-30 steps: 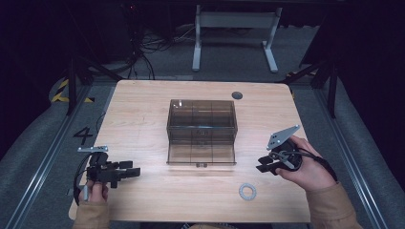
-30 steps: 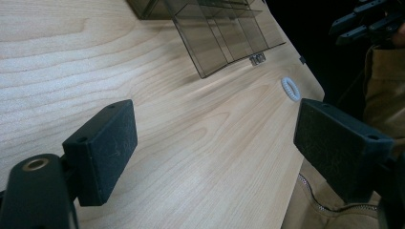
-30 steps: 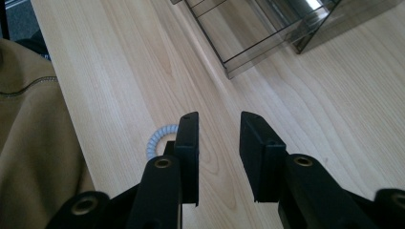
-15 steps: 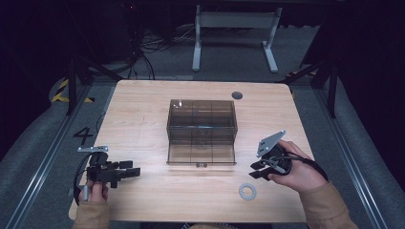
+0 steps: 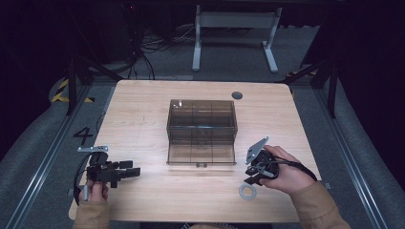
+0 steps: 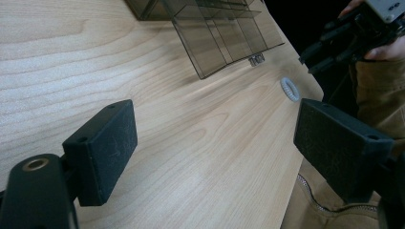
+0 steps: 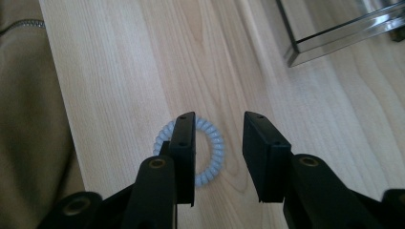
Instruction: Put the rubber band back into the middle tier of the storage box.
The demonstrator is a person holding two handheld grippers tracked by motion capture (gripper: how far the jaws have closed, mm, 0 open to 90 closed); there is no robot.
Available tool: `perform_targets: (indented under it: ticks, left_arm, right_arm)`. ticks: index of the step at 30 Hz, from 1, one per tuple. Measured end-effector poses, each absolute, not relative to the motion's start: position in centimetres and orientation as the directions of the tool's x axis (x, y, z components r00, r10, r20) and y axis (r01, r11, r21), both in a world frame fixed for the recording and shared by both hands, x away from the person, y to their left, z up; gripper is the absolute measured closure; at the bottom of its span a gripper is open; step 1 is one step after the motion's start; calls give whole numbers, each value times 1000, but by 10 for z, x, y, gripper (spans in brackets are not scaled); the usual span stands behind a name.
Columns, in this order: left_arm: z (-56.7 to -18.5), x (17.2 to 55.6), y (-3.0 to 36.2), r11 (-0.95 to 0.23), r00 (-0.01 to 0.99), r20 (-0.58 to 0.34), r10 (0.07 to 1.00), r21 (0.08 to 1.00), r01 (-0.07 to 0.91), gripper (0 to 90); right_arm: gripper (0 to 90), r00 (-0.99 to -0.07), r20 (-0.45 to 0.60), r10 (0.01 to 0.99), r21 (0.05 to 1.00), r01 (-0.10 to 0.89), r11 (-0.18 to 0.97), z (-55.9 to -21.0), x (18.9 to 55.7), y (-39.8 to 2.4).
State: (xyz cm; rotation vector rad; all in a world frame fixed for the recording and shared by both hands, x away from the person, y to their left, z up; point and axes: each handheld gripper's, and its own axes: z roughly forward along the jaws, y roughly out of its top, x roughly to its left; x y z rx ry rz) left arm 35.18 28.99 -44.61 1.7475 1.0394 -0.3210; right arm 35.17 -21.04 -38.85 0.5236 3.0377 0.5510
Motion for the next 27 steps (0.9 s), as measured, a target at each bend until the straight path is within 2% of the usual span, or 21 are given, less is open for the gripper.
perform_targets:
  ticks: [15, 27]
  left_arm:
    - [-446, 352, 290, -96, 590, -641, 491, 634, 768, 155]
    - [-446, 352, 290, -96, 590, -641, 491, 633, 768, 155]
  right_arm:
    - [683, -953, 51, 298, 234, 301, 924, -413, 354, -200]
    - [725, -949, 40, 312, 153, 315, 937, -424, 357, -198]
